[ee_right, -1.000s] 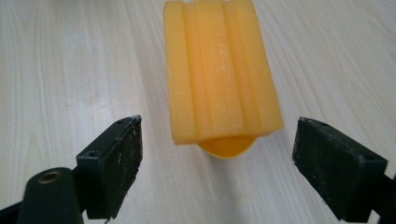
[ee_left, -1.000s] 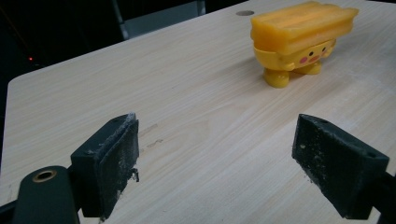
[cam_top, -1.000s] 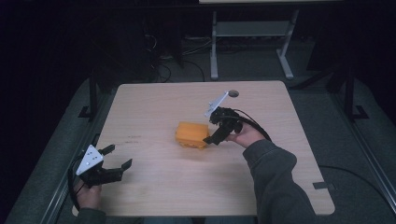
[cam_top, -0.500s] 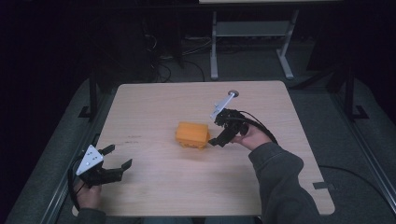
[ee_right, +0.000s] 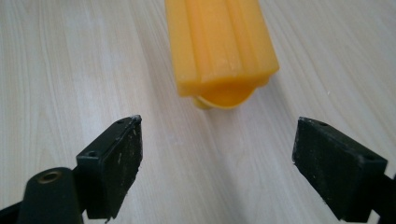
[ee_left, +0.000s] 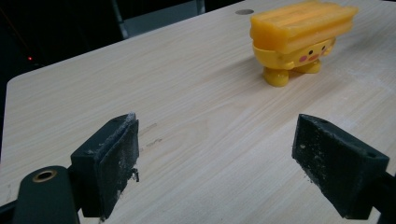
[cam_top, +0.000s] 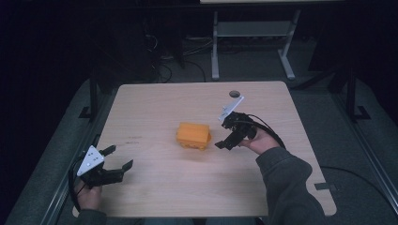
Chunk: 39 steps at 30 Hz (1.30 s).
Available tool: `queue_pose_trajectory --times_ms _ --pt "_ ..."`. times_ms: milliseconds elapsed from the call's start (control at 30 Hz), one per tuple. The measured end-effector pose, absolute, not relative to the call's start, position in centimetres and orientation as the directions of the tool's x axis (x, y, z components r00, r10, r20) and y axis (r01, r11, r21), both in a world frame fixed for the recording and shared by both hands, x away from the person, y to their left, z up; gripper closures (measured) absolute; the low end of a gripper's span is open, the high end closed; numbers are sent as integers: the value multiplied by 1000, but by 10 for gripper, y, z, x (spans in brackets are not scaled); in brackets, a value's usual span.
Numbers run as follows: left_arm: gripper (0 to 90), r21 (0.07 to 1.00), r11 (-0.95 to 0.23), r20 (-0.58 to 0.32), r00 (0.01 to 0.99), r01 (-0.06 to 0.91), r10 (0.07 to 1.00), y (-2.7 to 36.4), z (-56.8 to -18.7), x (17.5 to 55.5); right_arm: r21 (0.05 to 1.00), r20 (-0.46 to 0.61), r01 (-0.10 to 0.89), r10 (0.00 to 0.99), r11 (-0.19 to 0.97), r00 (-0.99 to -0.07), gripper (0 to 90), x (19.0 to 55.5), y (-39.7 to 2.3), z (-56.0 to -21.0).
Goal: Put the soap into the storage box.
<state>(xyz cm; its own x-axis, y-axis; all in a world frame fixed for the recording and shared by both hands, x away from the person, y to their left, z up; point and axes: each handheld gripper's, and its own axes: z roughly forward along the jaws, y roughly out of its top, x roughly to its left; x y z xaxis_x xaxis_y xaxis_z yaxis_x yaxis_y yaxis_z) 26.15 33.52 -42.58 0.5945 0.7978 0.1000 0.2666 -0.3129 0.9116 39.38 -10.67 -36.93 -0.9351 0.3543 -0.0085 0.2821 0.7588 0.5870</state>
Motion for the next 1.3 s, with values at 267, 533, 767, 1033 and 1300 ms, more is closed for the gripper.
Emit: queue_pose_trajectory --times_ms 267,533,767,1033,1300 --pt "139 911 -314 101 594 266 798 335 -426 262 598 11 304 372 741 -928 156 388 -118 -376" --pt "139 910 -316 102 594 268 798 335 -426 262 610 12 313 386 728 -923 156 383 -130 -376" --pt "139 909 -319 105 593 269 798 335 -426 262 611 32 344 412 713 -911 156 378 -140 -381" --pt "139 907 -323 106 595 271 797 334 -426 262 603 43 363 425 711 -904 155 374 -150 -390" --pt "139 907 -323 106 594 272 797 334 -426 262 616 58 381 442 690 -895 155 367 -158 -394"
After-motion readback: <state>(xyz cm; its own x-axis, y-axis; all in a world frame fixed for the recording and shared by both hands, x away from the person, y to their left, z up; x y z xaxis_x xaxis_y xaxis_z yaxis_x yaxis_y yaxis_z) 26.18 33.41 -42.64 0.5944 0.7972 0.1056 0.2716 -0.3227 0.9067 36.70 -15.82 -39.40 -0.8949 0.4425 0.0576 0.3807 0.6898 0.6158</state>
